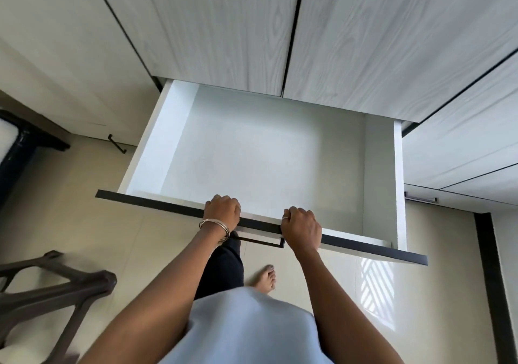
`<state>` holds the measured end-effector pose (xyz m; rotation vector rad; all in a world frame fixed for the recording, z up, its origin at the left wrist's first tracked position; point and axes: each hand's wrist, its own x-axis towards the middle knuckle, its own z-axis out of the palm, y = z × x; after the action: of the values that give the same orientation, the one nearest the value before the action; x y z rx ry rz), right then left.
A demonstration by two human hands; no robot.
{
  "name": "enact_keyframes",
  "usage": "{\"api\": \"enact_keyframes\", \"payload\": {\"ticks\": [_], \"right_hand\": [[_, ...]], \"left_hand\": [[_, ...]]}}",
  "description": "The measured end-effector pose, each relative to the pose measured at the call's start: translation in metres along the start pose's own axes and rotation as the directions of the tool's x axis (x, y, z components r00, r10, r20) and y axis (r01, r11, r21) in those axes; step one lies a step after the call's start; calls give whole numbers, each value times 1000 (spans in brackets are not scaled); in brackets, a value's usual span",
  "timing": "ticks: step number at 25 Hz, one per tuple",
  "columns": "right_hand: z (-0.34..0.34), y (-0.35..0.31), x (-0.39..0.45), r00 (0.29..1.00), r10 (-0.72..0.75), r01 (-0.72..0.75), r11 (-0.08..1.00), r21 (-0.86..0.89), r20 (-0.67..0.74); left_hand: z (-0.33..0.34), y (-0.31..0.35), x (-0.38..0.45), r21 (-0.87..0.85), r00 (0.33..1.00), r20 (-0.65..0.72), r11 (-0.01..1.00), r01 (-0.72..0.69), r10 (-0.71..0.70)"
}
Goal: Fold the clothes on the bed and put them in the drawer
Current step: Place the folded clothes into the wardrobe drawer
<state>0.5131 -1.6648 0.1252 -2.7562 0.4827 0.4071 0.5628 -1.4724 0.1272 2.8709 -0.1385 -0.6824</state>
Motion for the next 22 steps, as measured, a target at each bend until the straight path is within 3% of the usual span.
{"api": "enact_keyframes", "payload": {"ticks": [3, 6, 9, 14, 19, 22], "right_hand": [[-3, -1, 1, 984, 91, -94, 995, 15, 155], [-14, -14, 13, 961, 160, -192, 973, 127, 226], [-26, -64, 25, 982, 36, -102, 929, 355, 186], [-38, -206, 39, 967, -226, 123, 822, 556, 119], [-9, -419, 24, 883, -469, 345, 663, 665, 10], [21, -541, 10, 803, -596, 431, 585, 687, 3]], "left_hand": [[-4, -10, -6, -136, 991, 132, 991, -8, 26], [-22, -17, -14, -368, 987, 151, 930, 9, 50], [-54, -45, -18, -537, 998, 50, 844, 4, 27], [-126, -150, -21, -761, 974, -146, 649, 0, -172], [-192, -332, -54, -909, 819, -285, 410, -68, -497], [-221, -440, -77, -984, 647, -177, 112, -140, -742]]}}
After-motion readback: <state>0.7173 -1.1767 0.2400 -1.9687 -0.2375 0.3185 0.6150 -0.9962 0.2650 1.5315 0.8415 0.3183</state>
